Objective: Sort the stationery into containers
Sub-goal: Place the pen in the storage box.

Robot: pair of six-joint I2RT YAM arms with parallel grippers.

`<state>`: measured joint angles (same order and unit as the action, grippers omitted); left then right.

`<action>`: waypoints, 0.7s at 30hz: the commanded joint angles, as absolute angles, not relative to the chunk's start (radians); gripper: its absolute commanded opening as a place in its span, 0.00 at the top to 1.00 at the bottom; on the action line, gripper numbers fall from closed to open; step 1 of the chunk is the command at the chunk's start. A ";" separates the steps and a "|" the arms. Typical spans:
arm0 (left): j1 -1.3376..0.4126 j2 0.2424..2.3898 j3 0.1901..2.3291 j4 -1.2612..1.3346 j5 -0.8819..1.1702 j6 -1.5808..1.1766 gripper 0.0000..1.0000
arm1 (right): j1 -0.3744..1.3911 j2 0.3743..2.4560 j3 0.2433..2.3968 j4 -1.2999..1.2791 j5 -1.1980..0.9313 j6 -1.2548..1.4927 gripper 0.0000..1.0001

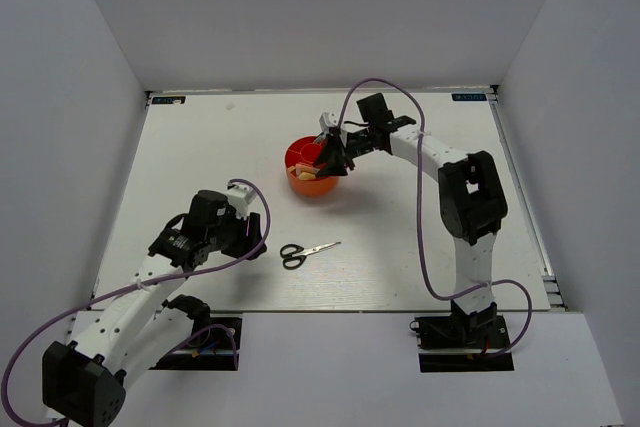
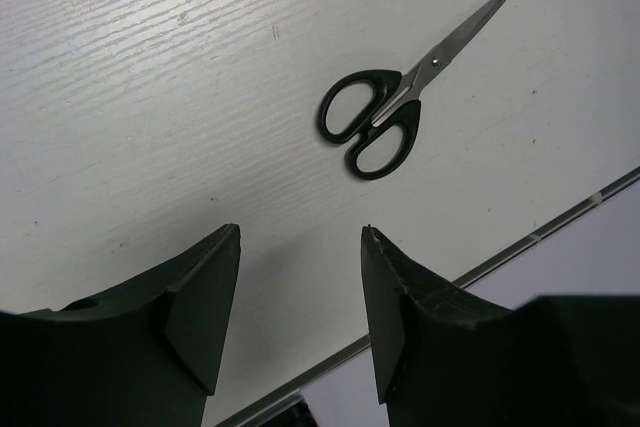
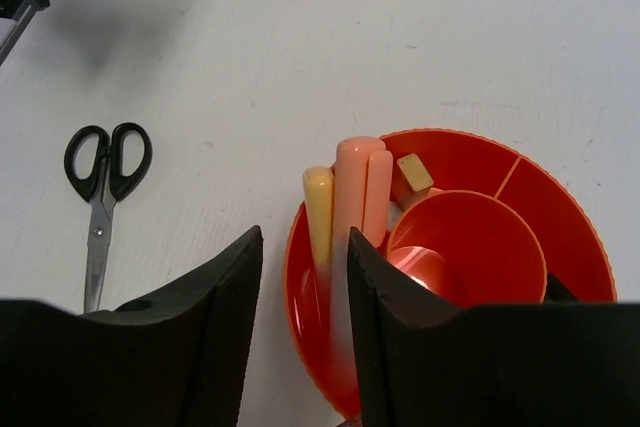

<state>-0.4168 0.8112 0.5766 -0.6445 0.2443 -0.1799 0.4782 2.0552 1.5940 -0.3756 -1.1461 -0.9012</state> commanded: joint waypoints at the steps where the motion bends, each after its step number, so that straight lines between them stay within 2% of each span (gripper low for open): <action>1: -0.422 0.814 0.583 -0.646 0.259 -0.172 0.39 | 0.483 1.968 1.582 -0.391 -1.140 -0.899 0.58; 3: -0.422 0.813 0.581 -0.643 0.262 -0.170 0.40 | 0.483 1.925 1.559 -0.382 -1.138 -0.876 0.65; 5: -0.422 0.816 0.580 -0.641 0.268 -0.170 0.43 | 0.480 1.875 1.528 -0.348 -1.102 -0.738 0.72; 6: -0.420 0.818 0.580 -0.641 0.268 -0.170 0.46 | 0.482 1.806 1.501 -0.300 -1.000 -0.688 0.84; 7: -0.420 0.818 0.578 -0.640 0.273 -0.172 0.53 | 0.483 1.783 1.474 -0.292 -0.970 -0.570 0.98; 8: -0.422 0.815 0.577 -0.638 0.278 -0.173 0.56 | 0.480 1.757 1.453 -0.279 -0.939 -0.524 1.00; 9: -0.420 0.818 0.575 -0.635 0.279 -0.175 0.61 | 0.479 1.673 1.431 -0.262 -0.778 -0.459 1.00; 10: -0.420 0.818 0.577 -0.632 0.287 -0.176 0.71 | 0.474 1.646 1.360 -0.220 -0.690 -0.317 1.00; 11: -0.420 0.822 0.575 -0.632 0.294 -0.178 0.76 | 0.474 1.622 1.347 -0.235 -0.595 -0.154 1.00; 12: -0.422 0.824 0.575 -0.624 0.298 -0.179 0.80 | 0.469 1.582 1.339 -0.314 -0.459 -0.105 1.00; 13: -0.420 0.836 0.575 -0.627 0.299 -0.184 0.86 | 0.462 1.582 1.360 -0.453 -0.453 -0.104 0.84; 16: -0.422 0.876 0.586 -0.611 0.314 -0.215 0.85 | 0.428 1.650 1.410 -0.830 -0.517 -0.149 0.25; 17: -0.420 0.891 0.594 -0.598 0.328 -0.224 0.80 | 0.425 1.661 1.369 -0.889 -0.572 -0.155 0.22; 19: -0.422 0.942 0.621 -0.591 0.333 -0.284 0.65 | 0.404 1.623 1.260 -0.826 -0.592 -0.147 0.38; 21: -0.448 1.029 0.682 -0.627 0.275 -0.314 0.56 | 0.397 1.588 1.148 -0.760 -0.569 -0.115 0.67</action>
<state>-0.4248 0.9657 0.6025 -0.6285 0.2947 -0.2462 0.4114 1.6081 1.2484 -0.6460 -0.5934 -0.1898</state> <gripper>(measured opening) 0.423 0.393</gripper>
